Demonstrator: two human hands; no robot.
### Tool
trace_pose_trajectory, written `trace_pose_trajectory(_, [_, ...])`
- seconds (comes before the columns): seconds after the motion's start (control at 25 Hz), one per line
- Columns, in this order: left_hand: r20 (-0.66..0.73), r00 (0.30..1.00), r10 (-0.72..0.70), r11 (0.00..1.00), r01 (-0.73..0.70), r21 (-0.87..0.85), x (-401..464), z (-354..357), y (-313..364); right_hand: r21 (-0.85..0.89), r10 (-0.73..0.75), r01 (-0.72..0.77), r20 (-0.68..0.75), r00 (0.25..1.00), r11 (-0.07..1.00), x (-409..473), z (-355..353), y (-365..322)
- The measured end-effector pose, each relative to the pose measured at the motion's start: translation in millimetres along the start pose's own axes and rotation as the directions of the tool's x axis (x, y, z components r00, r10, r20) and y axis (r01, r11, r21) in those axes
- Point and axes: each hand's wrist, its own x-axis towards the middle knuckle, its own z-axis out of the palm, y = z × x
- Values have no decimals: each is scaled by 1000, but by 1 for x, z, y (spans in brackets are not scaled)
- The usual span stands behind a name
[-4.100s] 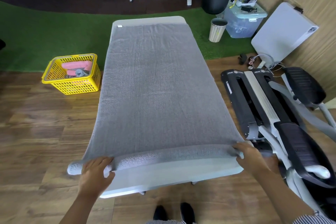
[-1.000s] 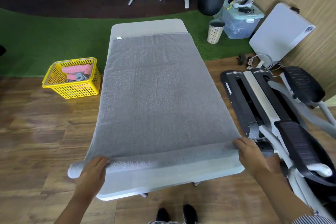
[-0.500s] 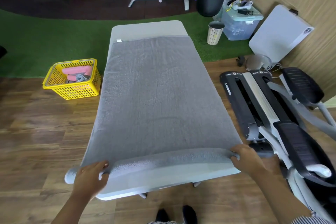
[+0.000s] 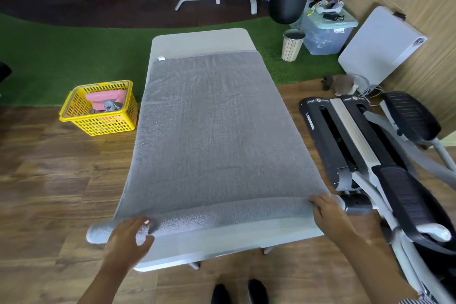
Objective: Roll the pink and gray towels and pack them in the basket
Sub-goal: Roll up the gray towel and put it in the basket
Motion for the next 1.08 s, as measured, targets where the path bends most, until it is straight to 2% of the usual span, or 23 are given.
trace_pose_trajectory(0.12, [60,996,-70,997,71,-20,0,3,10,-15,-2,3,76,997,1000,-4,-4,5])
trace_pose_trajectory(0.28, [5,998,-62,998,62,-25,6,1,17,-18,28,-26,124,992,1000,3,-10,2])
trace_pose_trajectory(0.36, [15,998,-60,998,60,-10,7,-1,16,-126,33,-19,111,993,992,6,-11,-3])
trace_pose_trajectory(0.44, [38,998,-49,999,48,18,8,-4,15,-267,75,-27,175,982,963,9,-15,-5])
trace_pose_trajectory(0.52, [36,998,-45,998,43,41,9,-8,13,-331,138,-54,237,962,942,13,-17,-7])
trace_pose_trajectory(0.56, [28,999,-33,998,31,48,10,-9,11,-325,129,-48,232,964,944,16,-19,-9])
trace_pose_trajectory(0.72, [-36,999,12,997,-9,76,10,-4,12,-276,-34,44,43,999,960,26,-11,0])
trace_pose_trajectory(0.76, [-38,999,13,998,-11,70,9,-3,16,-237,-45,52,34,998,970,27,-7,2])
trace_pose_trajectory(0.92, [18,999,-37,996,35,84,9,4,28,-64,13,-9,69,998,998,21,-3,0])
trace_pose_trajectory(1.08, [76,995,-71,993,64,96,13,5,28,-91,44,-31,144,989,995,20,-10,-4])
